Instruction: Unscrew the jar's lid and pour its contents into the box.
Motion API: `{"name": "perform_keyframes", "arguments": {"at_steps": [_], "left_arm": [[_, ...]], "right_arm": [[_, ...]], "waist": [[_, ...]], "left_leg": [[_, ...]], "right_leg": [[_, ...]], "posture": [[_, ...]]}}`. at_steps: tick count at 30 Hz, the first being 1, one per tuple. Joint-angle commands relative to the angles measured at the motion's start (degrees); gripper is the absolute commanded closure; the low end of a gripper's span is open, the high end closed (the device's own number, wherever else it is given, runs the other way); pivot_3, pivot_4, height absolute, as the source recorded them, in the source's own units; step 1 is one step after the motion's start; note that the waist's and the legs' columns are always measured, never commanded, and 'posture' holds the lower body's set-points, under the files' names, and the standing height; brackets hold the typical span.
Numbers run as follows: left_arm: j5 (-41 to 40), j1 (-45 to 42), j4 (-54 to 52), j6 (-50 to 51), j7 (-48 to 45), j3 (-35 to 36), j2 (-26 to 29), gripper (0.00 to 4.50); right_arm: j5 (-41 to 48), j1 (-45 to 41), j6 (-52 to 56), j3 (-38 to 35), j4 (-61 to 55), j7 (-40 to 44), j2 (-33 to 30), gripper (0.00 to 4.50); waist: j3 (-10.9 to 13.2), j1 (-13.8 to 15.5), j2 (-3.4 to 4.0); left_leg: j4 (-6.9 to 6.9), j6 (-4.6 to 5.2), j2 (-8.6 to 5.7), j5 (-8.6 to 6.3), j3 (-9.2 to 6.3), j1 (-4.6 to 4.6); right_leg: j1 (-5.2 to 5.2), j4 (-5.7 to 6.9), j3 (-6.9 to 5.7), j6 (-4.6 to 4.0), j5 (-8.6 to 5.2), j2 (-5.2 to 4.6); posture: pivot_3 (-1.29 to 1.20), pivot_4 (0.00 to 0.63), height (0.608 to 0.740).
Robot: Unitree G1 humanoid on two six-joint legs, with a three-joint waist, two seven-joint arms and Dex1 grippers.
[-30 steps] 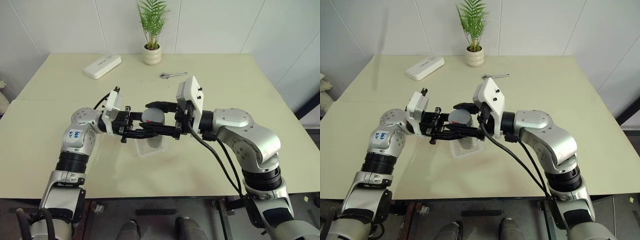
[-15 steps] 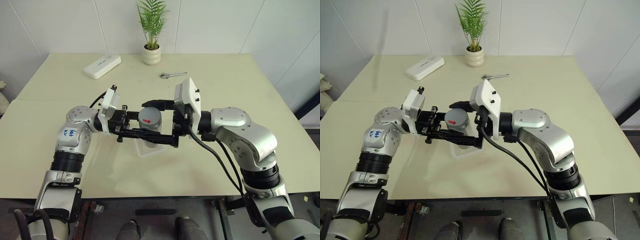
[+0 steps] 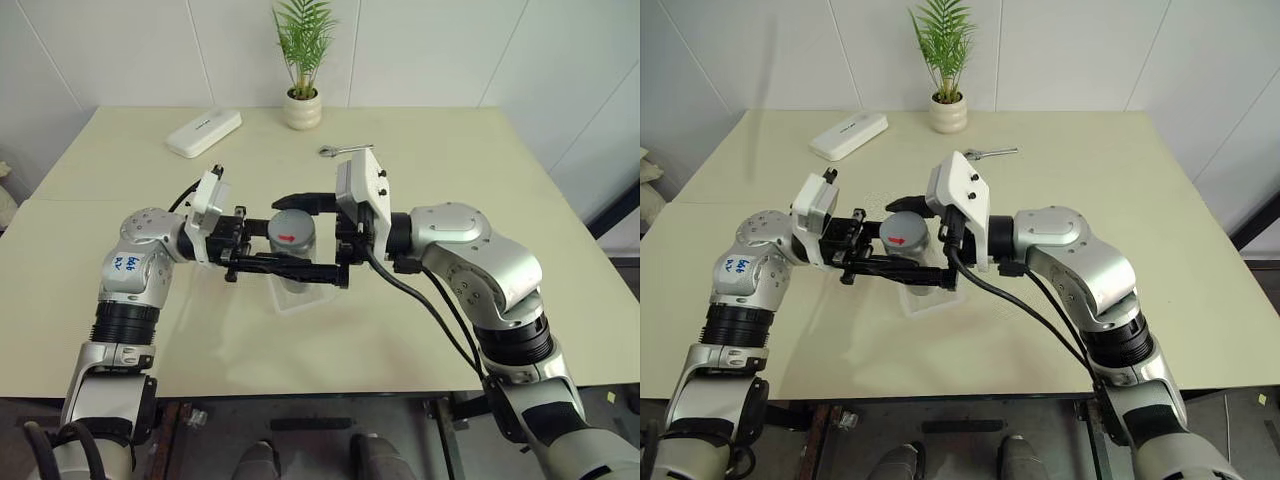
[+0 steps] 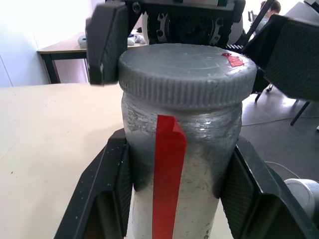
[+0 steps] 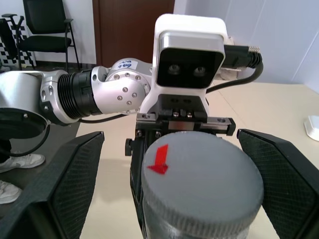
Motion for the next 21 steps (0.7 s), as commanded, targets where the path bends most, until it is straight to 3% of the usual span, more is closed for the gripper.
{"name": "perform_keyframes", "arguments": {"at_steps": [1,21], "left_arm": [[-0.74,0.87,-2.15,-1.17,-0.54,0.95,0.44,2.53],[-1.72,2.55,-4.09,-2.42,0.01,1.50,-1.59,2.53]], "right_arm": [[0.80,-1.93,-1.26,-0.44,-0.82,0.43,0.49,0.03],[0.82,-4.64,0.30,-0.59,4.36,-1.69,3.88,0.03]], "waist": [[0.00,-0.01,0.00],[0.00,0.00,0.00]], "left_leg": [[0.00,0.00,0.00,0.00,0.00,0.00],[0.02,0.00,0.03,0.00,0.04,0.02]], "right_leg": [[0.00,0.00,0.00,0.00,0.00,0.00],[-0.01,0.06,0.01,-0.01,0.00,0.03]], "posture": [[0.00,0.150,0.740],[0.00,0.150,0.740]]}}
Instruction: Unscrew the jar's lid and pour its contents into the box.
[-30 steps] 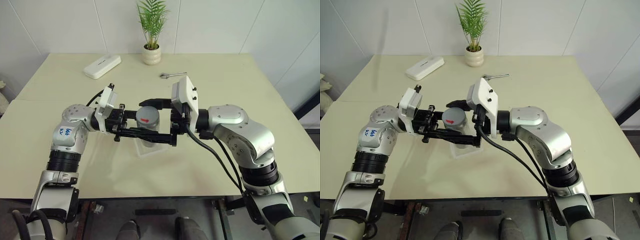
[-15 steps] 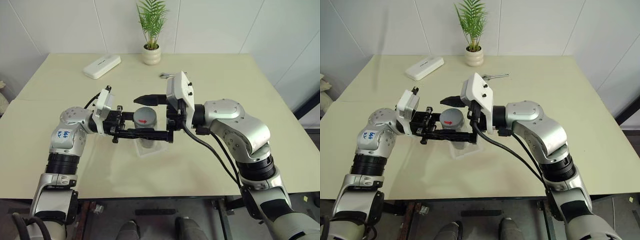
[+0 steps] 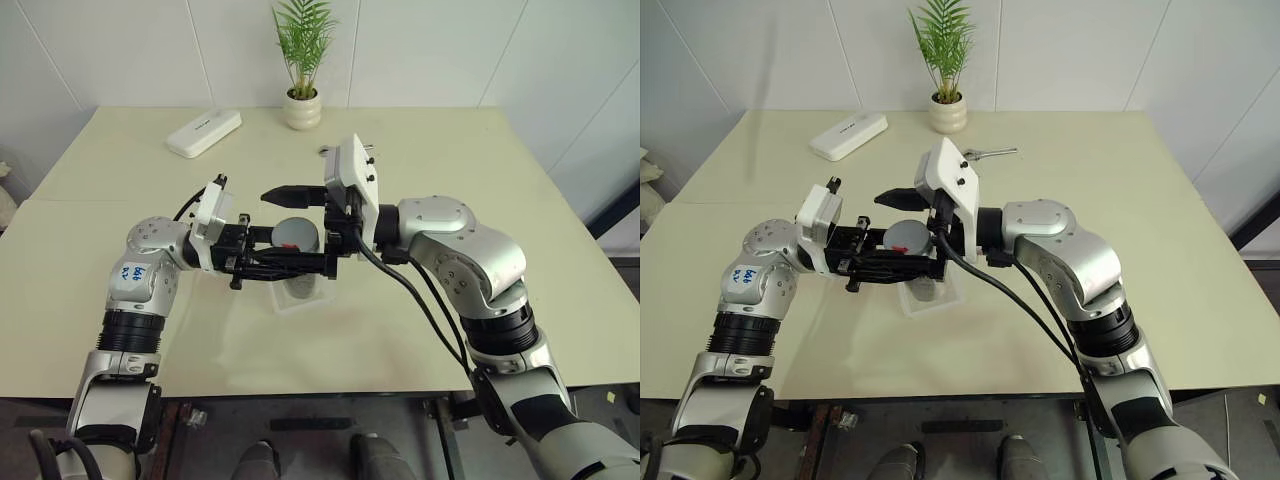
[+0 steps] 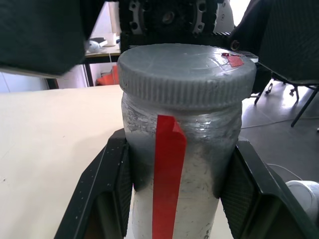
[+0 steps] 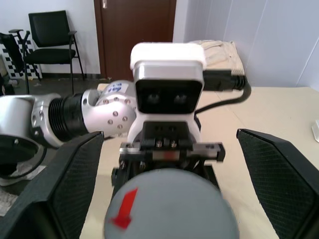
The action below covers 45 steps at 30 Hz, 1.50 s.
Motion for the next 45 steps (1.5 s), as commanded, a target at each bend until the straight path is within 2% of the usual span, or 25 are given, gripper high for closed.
{"name": "perform_keyframes", "arguments": {"at_steps": [1,24,28,39,45], "left_arm": [[-1.78,0.70,-2.59,-0.63,-0.15,1.38,0.15,2.53],[-2.27,2.58,-4.34,-0.28,1.12,2.78,1.38,2.53],[-2.35,2.33,-4.07,-0.32,1.25,2.72,1.24,2.53],[-1.18,-0.22,-0.50,-2.21,1.17,2.47,-0.30,2.53],[-0.93,-1.32,1.04,-2.85,0.97,2.38,-0.55,2.53]], "right_arm": [[0.12,-1.52,-0.29,-0.31,-0.30,-0.74,0.71,0.03],[0.59,2.86,3.65,-3.78,-5.68,-3.54,-8.76,0.03],[2.10,2.12,5.04,-4.43,-7.23,-5.54,-7.61,0.03],[3.42,1.64,6.85,-1.58,-8.53,-11.09,0.69,0.03],[2.49,2.27,6.06,0.10,-7.21,-11.06,1.77,0.03]], "waist": [[0.00,-0.02,0.00],[0.00,-0.04,0.00],[0.00,-0.03,0.00],[0.00,0.03,0.00],[0.00,0.05,0.00]], "left_leg": [[0.01,0.00,0.00,0.00,0.00,0.00],[0.02,0.00,0.03,0.00,0.06,0.01],[0.01,0.00,0.07,0.00,0.08,0.03],[0.03,0.00,0.07,0.00,0.10,0.03],[0.02,0.00,0.08,0.00,0.10,0.02]], "right_leg": [[0.00,0.00,0.00,0.00,0.00,0.00],[-0.01,0.00,0.05,-0.01,-0.01,0.03],[-0.01,0.01,0.07,-0.02,-0.01,0.06],[-0.01,0.02,0.08,-0.03,0.00,0.06],[-0.03,0.02,0.08,-0.03,0.00,0.07]], "posture": [[0.00,0.150,0.740],[0.00,0.150,0.740],[0.00,0.150,0.740],[0.00,0.150,0.740],[0.00,0.150,0.740]]}}
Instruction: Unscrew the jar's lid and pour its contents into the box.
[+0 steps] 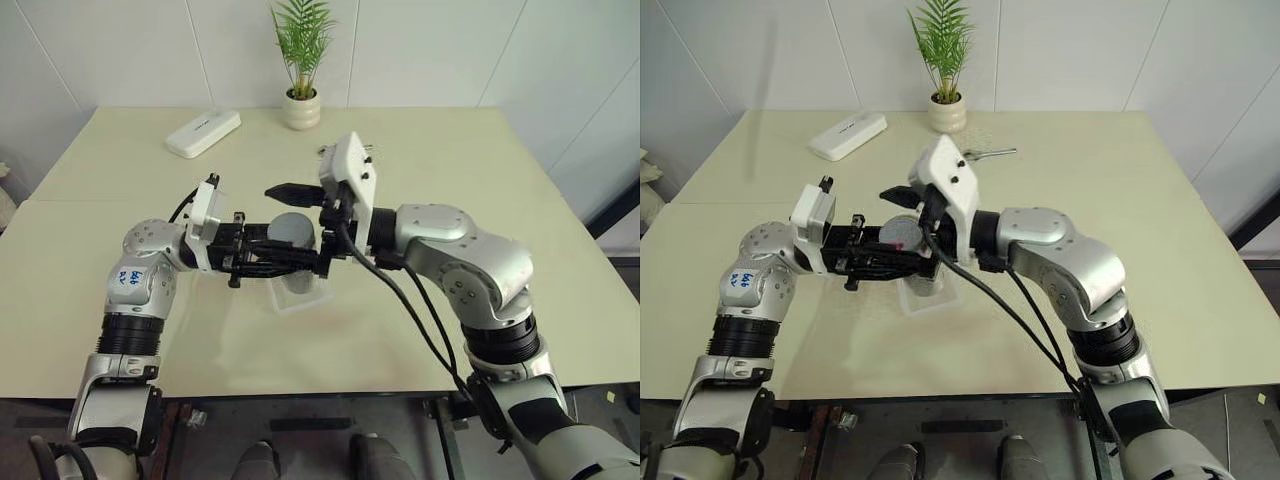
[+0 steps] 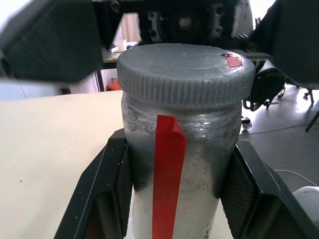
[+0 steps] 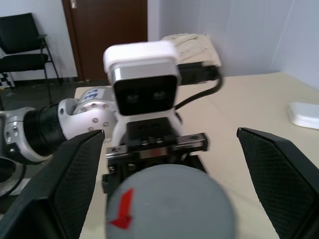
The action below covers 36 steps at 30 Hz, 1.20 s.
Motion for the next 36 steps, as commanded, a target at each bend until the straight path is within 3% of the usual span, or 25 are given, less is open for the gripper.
{"name": "perform_keyframes", "arguments": {"at_steps": [1,14,36], "left_arm": [[-0.69,-1.56,0.42,-1.04,-0.14,0.81,-0.06,2.53],[-1.35,-0.43,-1.03,-0.66,-0.19,0.84,0.16,2.53],[-1.86,2.22,-2.38,2.61,-0.21,1.56,3.12,2.53]], "right_arm": [[-1.12,-0.03,-1.85,0.47,0.19,0.01,0.06,0.03],[-4.09,-1.28,-4.46,-1.77,3.70,0.19,-2.60,0.03],[1.04,4.14,2.37,-8.05,-5.70,-2.78,-12.48,0.03]], "waist": [[0.00,0.02,0.00],[0.00,-0.01,0.00],[0.00,0.01,0.00]], "left_leg": [[0.00,0.00,0.00,0.00,0.00,0.00],[0.00,0.00,0.01,0.00,0.01,0.01],[0.00,0.01,0.02,-0.01,0.06,0.02]], "right_leg": [[0.01,0.00,0.00,0.00,0.00,0.00],[0.00,0.02,0.01,0.00,0.00,0.01],[0.00,-0.02,0.05,-0.01,0.00,0.01]], "posture": [[0.00,0.150,0.740],[0.00,0.150,0.740],[0.00,0.150,0.740]]}}
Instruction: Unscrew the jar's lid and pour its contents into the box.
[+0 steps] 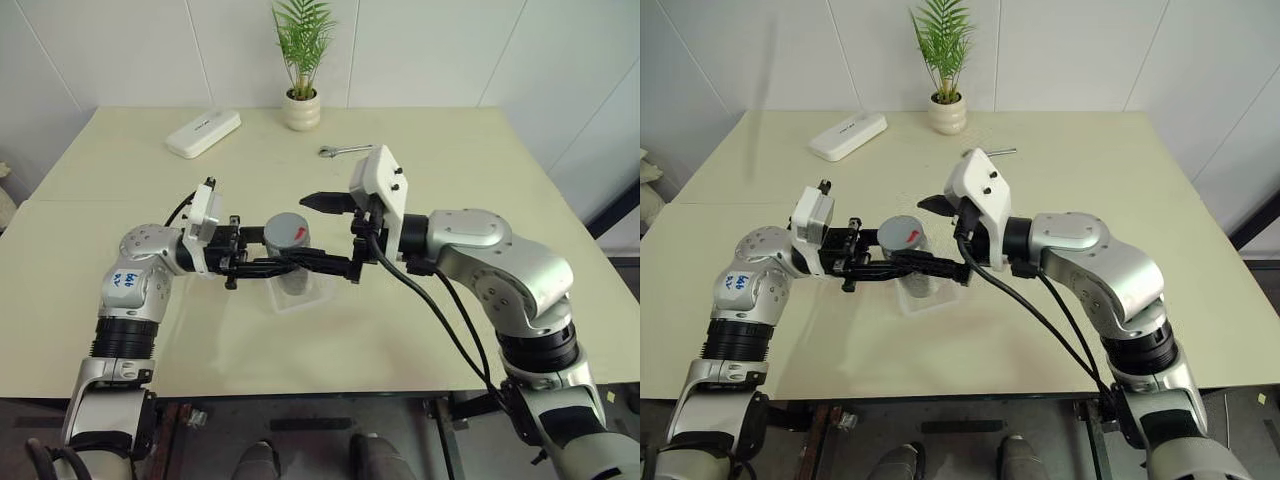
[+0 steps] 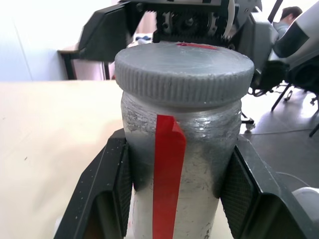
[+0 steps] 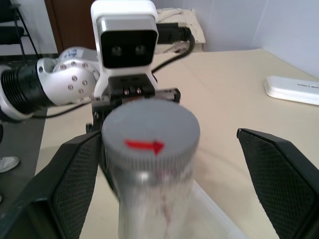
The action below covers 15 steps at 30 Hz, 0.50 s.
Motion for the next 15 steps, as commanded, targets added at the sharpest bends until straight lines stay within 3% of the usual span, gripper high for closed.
{"name": "perform_keyframes", "arguments": {"at_steps": [1,15], "left_arm": [[-1.78,0.10,-1.75,-0.03,-2.11,0.57,0.70,2.53],[-0.74,-2.22,0.55,-0.30,-3.66,0.66,1.04,2.53]], "right_arm": [[-0.09,0.38,1.16,-4.78,-1.67,-3.20,-1.58,0.03],[2.80,0.21,3.50,-6.79,-4.56,-3.29,-4.50,0.03]], "waist": [[0.00,0.11,0.00],[0.00,0.04,0.00]], "left_leg": [[0.00,0.00,0.00,0.00,0.00,0.00],[0.00,0.03,0.01,-0.02,0.05,0.01]], "right_leg": [[0.00,0.00,0.00,0.00,0.00,0.00],[0.00,-0.02,0.03,-0.01,-0.01,0.00]], "posture": [[0.00,0.150,0.740],[0.00,0.150,0.740]]}}
